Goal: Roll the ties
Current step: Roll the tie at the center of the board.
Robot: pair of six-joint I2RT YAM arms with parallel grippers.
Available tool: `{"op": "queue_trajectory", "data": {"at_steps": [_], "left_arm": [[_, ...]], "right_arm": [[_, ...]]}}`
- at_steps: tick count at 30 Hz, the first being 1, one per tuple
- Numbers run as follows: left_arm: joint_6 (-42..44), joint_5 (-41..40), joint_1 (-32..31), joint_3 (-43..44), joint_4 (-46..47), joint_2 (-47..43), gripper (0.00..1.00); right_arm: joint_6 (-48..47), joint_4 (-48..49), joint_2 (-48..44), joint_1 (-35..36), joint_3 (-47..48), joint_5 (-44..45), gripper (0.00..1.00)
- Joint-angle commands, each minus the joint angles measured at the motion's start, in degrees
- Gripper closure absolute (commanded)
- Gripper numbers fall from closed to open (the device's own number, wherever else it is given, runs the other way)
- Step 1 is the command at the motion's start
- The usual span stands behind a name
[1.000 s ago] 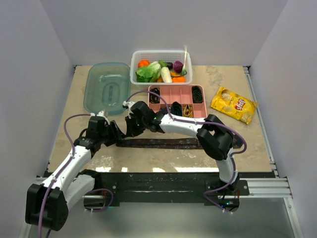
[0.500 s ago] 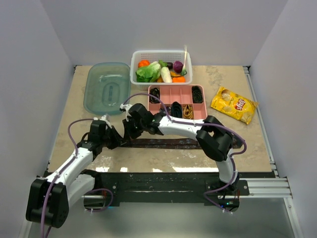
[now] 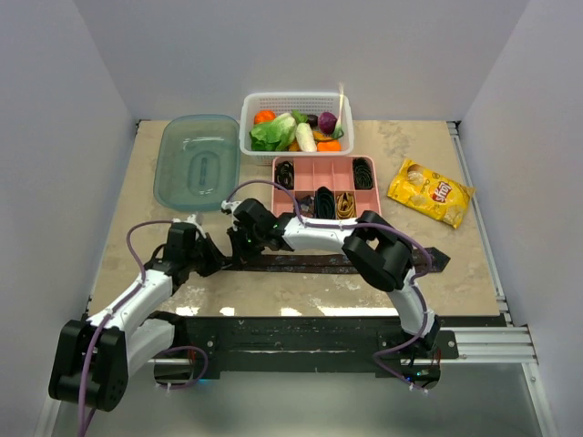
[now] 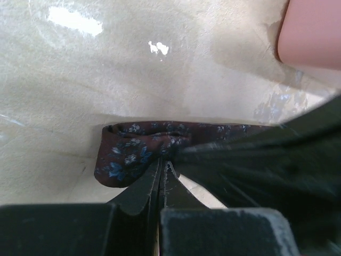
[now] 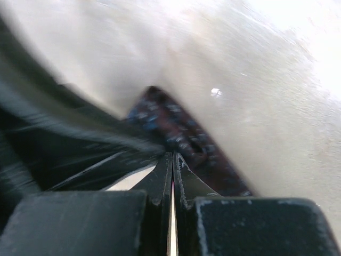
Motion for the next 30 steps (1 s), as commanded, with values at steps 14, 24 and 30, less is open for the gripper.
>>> {"op": "queue_trajectory", "data": {"at_steps": [14, 24, 30], "left_arm": [[2.4, -1.8, 4.5, 5.2, -3.7, -3.9, 0.48], [-0.2, -7.7, 5.6, 2.8, -4.1, -6.6, 0.48], [-0.7, -3.0, 5.7, -1.5, 4.2, -2.9, 0.52]], "right_arm": [[-1.8, -1.3, 2.5, 0.8, -0.7, 2.9, 1.00], [-3.8, -3.7, 2.3, 0.7, 1.4, 1.0, 1.00], [-5.6, -5.9, 4.1, 0.4, 3.6, -2.0, 1.00]]}}
